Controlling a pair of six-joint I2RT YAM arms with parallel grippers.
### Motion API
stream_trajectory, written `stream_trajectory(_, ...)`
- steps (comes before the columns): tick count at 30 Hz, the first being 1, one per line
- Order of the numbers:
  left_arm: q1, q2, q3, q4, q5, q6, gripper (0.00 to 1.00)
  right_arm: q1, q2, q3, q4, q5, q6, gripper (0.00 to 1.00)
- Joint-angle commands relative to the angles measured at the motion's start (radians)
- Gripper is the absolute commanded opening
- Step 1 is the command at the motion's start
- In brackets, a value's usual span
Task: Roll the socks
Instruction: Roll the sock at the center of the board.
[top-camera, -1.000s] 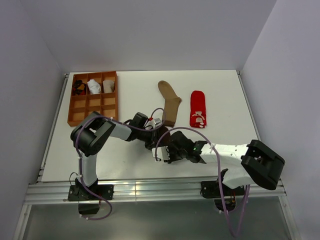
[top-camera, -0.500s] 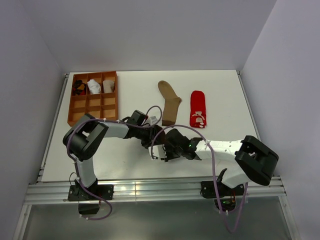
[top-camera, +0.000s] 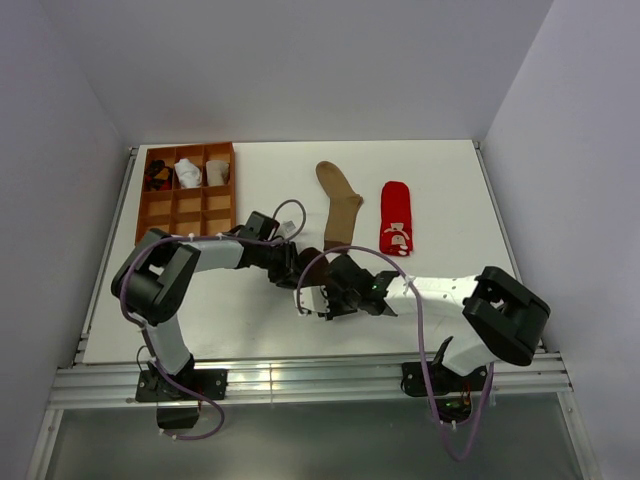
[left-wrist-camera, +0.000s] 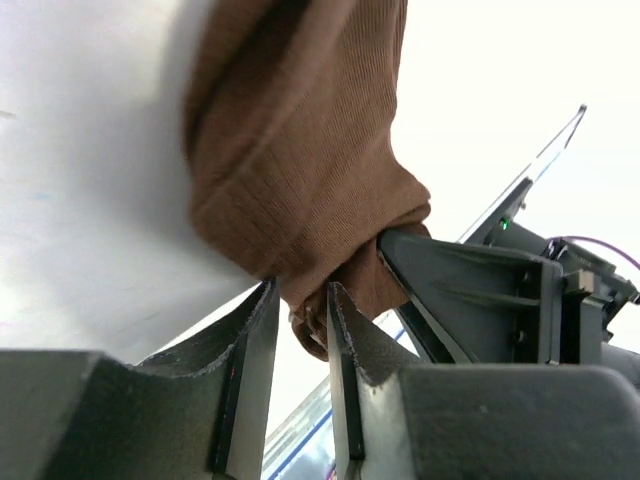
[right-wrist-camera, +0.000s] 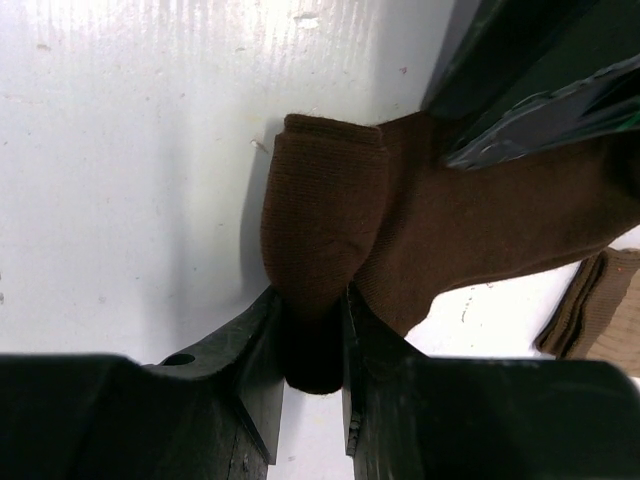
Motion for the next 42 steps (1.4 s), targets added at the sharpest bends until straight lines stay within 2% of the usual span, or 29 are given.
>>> stream_trajectory(1,0.023,-0.047,0.013,0.018,-0.036,-0.003,0.31,0.001,0.042,0.005,-0.094,0.023,0.027,0.18)
stream_trajectory(9,0.023,0.002,0.106,0.078,0.004,-0.042,0.29,0.002,0.054,0.025,-0.115,0.023,0.041,0.18)
stream_trajectory(20,0.006,0.164,0.225,-0.046,-0.085,-0.008,0.27,0.002,0.067,0.07,-0.167,-0.002,0.061,0.18)
stream_trajectory(26,-0.01,0.253,0.3,-0.114,-0.097,0.036,0.25,0.001,0.122,0.177,-0.362,-0.083,0.029,0.18)
stream_trajectory(33,-0.013,0.298,0.373,-0.166,-0.113,0.072,0.25,-0.019,0.235,0.34,-0.619,-0.25,-0.013,0.18)
stream_trajectory(38,-0.011,0.307,0.392,-0.166,-0.094,0.081,0.27,-0.154,0.37,0.472,-0.77,-0.394,-0.033,0.19)
stream_trajectory(42,-0.011,0.324,0.407,-0.172,-0.073,0.101,0.28,-0.266,0.508,0.64,-0.936,-0.497,-0.033,0.19)
